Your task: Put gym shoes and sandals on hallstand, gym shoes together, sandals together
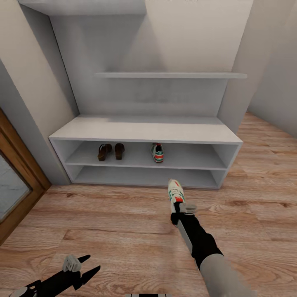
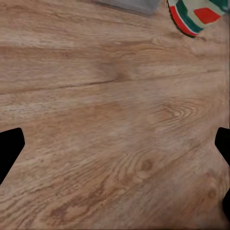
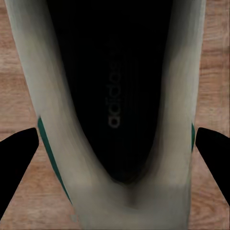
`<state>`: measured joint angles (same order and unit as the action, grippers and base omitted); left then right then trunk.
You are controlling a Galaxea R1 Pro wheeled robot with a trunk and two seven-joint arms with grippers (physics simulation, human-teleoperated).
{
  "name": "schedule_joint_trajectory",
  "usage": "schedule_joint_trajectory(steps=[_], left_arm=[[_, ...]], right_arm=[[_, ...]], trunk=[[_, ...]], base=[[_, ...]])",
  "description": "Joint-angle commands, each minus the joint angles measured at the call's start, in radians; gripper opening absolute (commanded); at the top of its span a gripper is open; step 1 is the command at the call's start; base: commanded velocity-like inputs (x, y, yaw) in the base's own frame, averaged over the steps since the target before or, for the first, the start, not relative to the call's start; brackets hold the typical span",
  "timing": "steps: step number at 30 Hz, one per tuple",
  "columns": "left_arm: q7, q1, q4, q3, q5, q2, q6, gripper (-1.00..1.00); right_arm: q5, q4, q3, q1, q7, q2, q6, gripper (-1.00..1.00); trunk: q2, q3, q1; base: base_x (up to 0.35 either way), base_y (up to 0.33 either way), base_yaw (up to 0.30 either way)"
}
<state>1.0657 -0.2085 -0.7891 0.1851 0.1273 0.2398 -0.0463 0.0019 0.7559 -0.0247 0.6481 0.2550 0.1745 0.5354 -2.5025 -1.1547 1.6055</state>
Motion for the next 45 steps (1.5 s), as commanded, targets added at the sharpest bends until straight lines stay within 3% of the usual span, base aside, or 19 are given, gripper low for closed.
schedule_joint_trajectory(steps=[1, 2, 7, 20, 45], left_arm=[[0.012, 0.0, 0.001, 0.001, 0.001, 0.001, -0.005, 1.0], [0.055, 0.004, 0.001, 0.0, 0.0, 0.003, -0.004, 1.0], [0.074, 0.013, 0.002, -0.011, -0.003, 0.003, -0.008, 1.0], [0.076, 0.012, 0.013, -0.013, -0.047, 0.002, -0.017, 1.0], [0.077, 0.012, 0.017, -0.009, -0.047, 0.004, -0.019, 1.0]], right_arm=[[-0.004, 0.0, -0.004, 0.016, 0.009, 0.0, 0.018, -1.0], [-0.005, -0.001, -0.011, 0.089, 0.02, 0.0, 0.073, -1.0], [-0.006, 0.004, -0.013, 0.129, 0.025, 0.0, 0.107, -1.0], [-0.002, 0.005, -0.013, 0.133, 0.026, 0.0, 0.109, -1.0], [-0.005, 0.011, -0.009, 0.133, 0.024, 0.0, 0.109, -1.0]], trunk=[[0.0, -0.001, 0.0], [0.0, -0.001, 0.0], [0.0, -0.001, 0.0], [0.0, -0.001, 0.0], [0.0, -0.001, 0.0]], base=[[0.0, 0.0, 0.0], [0.0, 0.0, 0.0], [0.0, 0.0, 0.0], [0.0, 0.0, 0.0], [0.218, 0.0, 0.0]])
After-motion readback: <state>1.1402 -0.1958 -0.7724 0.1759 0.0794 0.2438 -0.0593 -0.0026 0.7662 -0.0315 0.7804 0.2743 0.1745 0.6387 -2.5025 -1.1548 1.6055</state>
